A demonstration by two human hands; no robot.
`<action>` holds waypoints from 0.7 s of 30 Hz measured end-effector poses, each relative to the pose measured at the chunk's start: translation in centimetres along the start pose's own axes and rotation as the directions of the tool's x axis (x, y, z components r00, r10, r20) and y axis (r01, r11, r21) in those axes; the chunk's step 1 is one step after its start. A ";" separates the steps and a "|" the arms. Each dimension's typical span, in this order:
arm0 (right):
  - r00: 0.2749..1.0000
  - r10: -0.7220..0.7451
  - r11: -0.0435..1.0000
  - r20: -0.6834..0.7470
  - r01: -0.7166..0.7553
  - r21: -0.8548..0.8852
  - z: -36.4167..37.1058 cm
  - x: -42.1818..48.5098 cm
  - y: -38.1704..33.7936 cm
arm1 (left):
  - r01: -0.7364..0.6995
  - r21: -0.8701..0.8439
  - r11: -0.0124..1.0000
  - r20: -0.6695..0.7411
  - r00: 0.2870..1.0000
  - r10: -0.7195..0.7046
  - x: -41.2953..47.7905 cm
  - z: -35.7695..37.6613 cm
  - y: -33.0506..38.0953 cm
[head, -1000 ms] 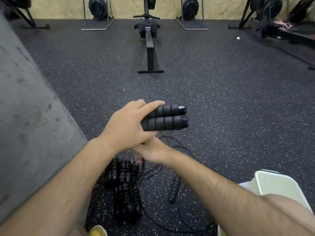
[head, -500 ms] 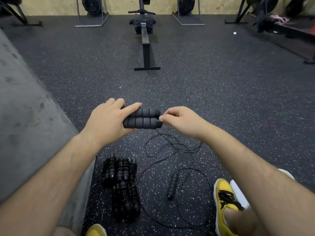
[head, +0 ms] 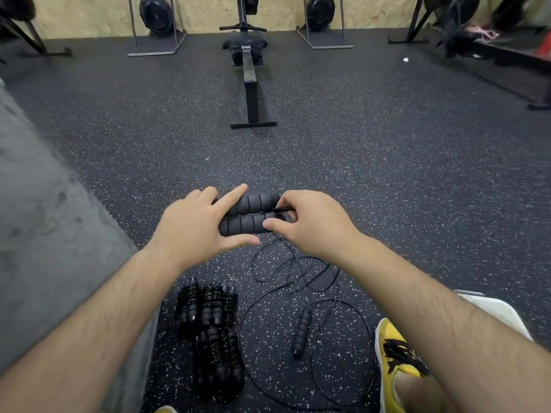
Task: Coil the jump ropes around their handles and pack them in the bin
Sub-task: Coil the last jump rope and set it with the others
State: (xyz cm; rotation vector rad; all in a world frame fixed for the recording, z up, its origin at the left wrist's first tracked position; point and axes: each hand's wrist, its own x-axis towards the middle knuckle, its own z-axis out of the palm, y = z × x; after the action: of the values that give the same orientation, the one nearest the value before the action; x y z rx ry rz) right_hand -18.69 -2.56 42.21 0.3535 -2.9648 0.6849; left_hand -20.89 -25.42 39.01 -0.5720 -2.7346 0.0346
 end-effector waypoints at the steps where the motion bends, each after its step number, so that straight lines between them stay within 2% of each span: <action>1: 1.000 0.006 1.000 0.001 -0.006 -0.012 0.0 0.0 -0.1 | -0.004 0.002 1.000 0.003 1.000 0.004 0.0 0.0 0.0; 3: 0.999 0.047 0.999 0.008 -0.048 0.019 0.2 0.1 -0.2 | -0.017 0.011 1.000 0.001 1.000 0.017 0.0 0.1 0.1; 6: 0.984 0.175 0.966 0.039 -0.179 0.187 0.9 0.6 -0.1 | -0.033 0.014 0.999 -0.012 0.999 0.033 0.0 0.2 0.5; 8: 0.977 0.202 0.951 0.063 -0.211 0.227 1.0 0.9 -0.1 | -0.026 0.018 0.999 -0.016 1.000 0.027 0.1 0.4 0.7; 10: 0.991 0.120 0.975 0.066 -0.130 0.180 0.9 0.9 -0.3 | -0.012 0.019 1.000 -0.013 1.000 0.012 0.0 0.5 0.6; 14: 0.985 -0.145 0.987 0.088 0.138 0.087 -0.7 0.3 -0.6 | 0.027 -0.027 0.999 0.049 0.998 -0.025 0.1 0.1 0.2; 17: 0.962 -0.263 0.964 0.075 0.260 0.049 -2.0 0.7 0.7 | -0.059 -0.135 0.989 0.093 0.993 0.072 0.0 -0.3 0.1; 19: 0.957 -0.290 0.940 0.029 0.279 0.199 -2.6 1.2 2.0 | -0.108 -0.306 0.946 0.117 0.982 0.150 -0.2 -0.6 0.4; 21: 0.966 -0.257 0.903 -0.032 0.252 0.348 -2.6 1.7 2.9 | -0.116 -0.459 0.881 0.095 0.979 0.178 -0.4 -1.1 0.7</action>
State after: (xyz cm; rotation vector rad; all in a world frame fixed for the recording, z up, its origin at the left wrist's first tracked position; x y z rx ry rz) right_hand -20.95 0.74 43.53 0.7572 -2.7241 1.1760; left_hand -19.88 -24.95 39.84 -0.9340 -2.8297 -0.5615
